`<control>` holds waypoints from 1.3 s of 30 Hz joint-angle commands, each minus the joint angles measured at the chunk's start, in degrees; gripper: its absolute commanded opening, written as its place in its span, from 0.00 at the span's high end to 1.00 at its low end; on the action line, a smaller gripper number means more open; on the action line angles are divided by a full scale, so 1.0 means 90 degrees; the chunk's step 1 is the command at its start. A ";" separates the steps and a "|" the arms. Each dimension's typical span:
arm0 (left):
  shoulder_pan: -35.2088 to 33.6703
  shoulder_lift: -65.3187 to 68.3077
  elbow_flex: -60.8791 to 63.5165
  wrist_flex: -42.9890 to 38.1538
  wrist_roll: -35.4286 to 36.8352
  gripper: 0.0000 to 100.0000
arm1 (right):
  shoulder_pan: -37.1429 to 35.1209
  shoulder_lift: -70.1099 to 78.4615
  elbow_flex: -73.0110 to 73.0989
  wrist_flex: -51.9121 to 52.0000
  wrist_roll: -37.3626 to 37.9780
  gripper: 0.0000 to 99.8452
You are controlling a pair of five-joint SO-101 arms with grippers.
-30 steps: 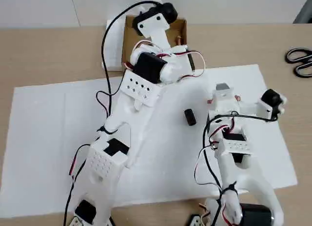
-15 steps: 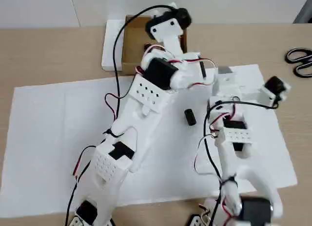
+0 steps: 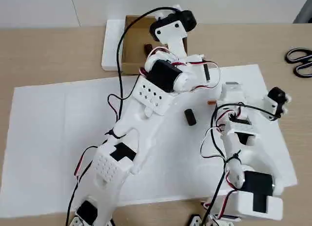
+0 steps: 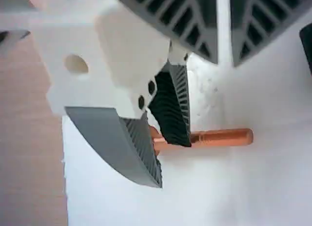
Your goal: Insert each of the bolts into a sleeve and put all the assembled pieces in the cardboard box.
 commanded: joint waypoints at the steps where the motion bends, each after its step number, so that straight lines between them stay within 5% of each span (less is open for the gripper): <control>1: 0.0078 -0.0391 -0.0024 0.0107 0.0049 0.99 | -0.0063 -0.0024 -0.0244 0.0005 -0.0908 0.80; 20: 0.0078 -0.0400 -0.0044 0.0107 0.0020 0.99 | -0.0161 -0.0425 -0.0205 0.1001 -0.0215 0.80; 28: 0.0068 -0.0371 -0.0015 0.0107 0.0020 0.99 | -0.0425 -0.1773 -0.0322 0.1284 -0.0205 0.86; 39: 0.0068 -0.0371 -0.0034 0.0107 0.0010 0.99 | -0.0444 -0.2252 -0.0684 0.2623 -0.0186 0.86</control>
